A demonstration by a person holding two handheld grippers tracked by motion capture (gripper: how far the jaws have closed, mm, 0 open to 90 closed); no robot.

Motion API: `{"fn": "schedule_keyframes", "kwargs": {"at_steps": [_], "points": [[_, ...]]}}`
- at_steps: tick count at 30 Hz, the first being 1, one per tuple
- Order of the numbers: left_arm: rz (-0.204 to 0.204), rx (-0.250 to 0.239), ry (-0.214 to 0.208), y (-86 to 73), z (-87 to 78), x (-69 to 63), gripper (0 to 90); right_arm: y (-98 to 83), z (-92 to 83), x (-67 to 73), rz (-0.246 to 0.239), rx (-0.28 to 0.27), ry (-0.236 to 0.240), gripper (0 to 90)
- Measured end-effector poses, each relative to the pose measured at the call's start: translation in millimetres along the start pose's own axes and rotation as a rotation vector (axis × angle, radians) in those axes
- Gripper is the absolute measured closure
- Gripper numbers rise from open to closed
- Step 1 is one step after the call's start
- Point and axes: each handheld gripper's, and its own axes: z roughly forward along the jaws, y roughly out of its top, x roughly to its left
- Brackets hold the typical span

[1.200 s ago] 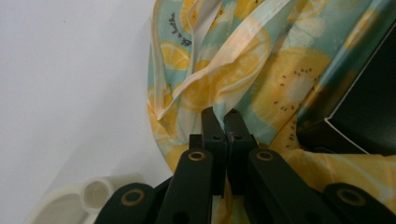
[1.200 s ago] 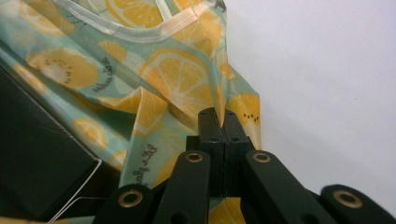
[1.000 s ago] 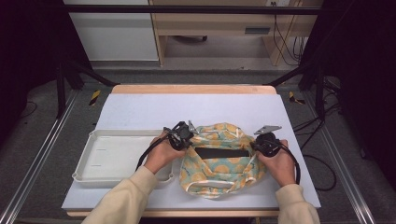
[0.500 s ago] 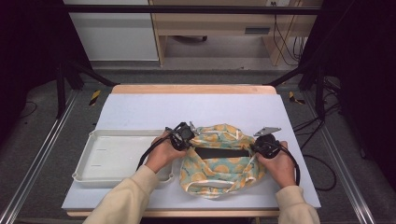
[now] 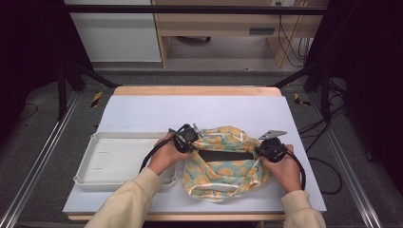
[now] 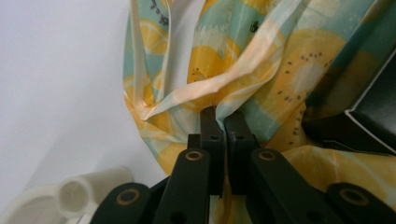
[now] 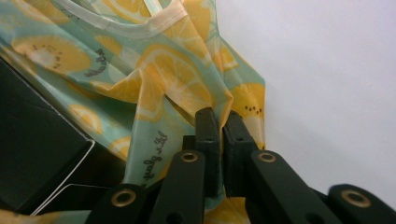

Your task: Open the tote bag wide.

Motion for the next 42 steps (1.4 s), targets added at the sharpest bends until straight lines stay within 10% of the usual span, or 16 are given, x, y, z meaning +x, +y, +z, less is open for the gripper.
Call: {"fn": "schedule_keyframes", "kwargs": {"at_steps": [6,7,21,31,42], "points": [[-0.046,-0.085,0.072,-5.0,-13.4,1.2,64.6,-0.5,-13.1,1.0,0.008,-0.057,-0.054,67.0],[-0.076,-0.161,0.067,-9.1,-21.2,1.4,59.3,-1.1,-20.8,2.2,0.031,-0.084,-0.082,57.4],[-0.087,-0.430,0.041,-27.3,-79.1,-20.0,48.2,12.9,-82.6,32.7,0.019,-0.276,-0.070,34.8],[-0.055,-0.456,0.027,-46.1,-83.1,-46.6,44.3,6.4,-80.0,73.8,-0.080,-0.276,0.075,34.8],[-0.058,-0.471,0.047,-58.3,-98.6,-48.2,31.8,-10.6,-66.6,85.8,-0.152,-0.202,0.050,24.3]]}}
